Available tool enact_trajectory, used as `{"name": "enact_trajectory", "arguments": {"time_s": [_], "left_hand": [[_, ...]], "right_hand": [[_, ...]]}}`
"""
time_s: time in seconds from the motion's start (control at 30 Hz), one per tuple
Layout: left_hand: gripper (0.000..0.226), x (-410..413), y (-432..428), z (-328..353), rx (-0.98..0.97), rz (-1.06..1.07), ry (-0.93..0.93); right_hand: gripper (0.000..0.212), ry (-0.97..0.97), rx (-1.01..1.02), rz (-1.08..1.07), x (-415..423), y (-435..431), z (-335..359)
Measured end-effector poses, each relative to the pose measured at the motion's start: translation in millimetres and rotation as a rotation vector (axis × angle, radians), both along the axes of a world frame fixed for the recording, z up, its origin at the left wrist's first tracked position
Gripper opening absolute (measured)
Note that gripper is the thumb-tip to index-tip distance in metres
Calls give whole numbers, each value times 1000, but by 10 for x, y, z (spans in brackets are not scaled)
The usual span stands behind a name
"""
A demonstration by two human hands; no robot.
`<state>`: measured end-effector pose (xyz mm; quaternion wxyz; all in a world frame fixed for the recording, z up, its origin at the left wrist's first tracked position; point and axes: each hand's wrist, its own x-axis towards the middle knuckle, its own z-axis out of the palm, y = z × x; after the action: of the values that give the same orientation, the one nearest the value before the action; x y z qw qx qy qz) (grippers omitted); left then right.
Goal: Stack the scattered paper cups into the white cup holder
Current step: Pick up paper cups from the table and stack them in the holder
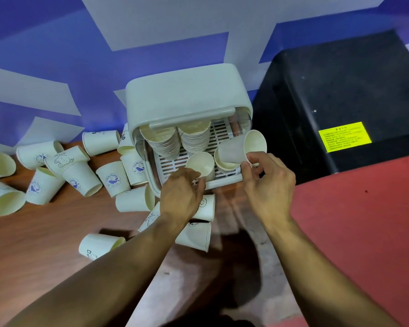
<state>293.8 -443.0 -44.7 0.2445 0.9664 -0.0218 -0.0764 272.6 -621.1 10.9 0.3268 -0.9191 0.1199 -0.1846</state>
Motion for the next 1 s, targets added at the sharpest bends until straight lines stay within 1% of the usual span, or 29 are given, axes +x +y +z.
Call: {"name": "enact_trajectory", "arguments": {"time_s": [0.2,0.37,0.47,0.63,0.83,0.97,1.0], "left_hand": [[37,12,-35,-32,20,-24,18],[38,-27,9,-55,52,-34,29],[36,-38,45,-28,40,-8,-6],[30,-84,124,64,30,19,-108],[29,-163,272,164,-45,55,-133],[29,-274,432,208,-71,55,-142],[30,-312,479,213,-75,66,-145]], "right_hand": [[15,11,-120,28,55,-25,-72],[18,81,-167,86,144,44,-133],[19,161,-252,175,201,100,-205],[18,260,-327,274,315,217,-286],[15,313,-379,306,358,290,-358],[20,401,-395,323,331,342,-394],[21,395,-384,323,309,365,-377]]}}
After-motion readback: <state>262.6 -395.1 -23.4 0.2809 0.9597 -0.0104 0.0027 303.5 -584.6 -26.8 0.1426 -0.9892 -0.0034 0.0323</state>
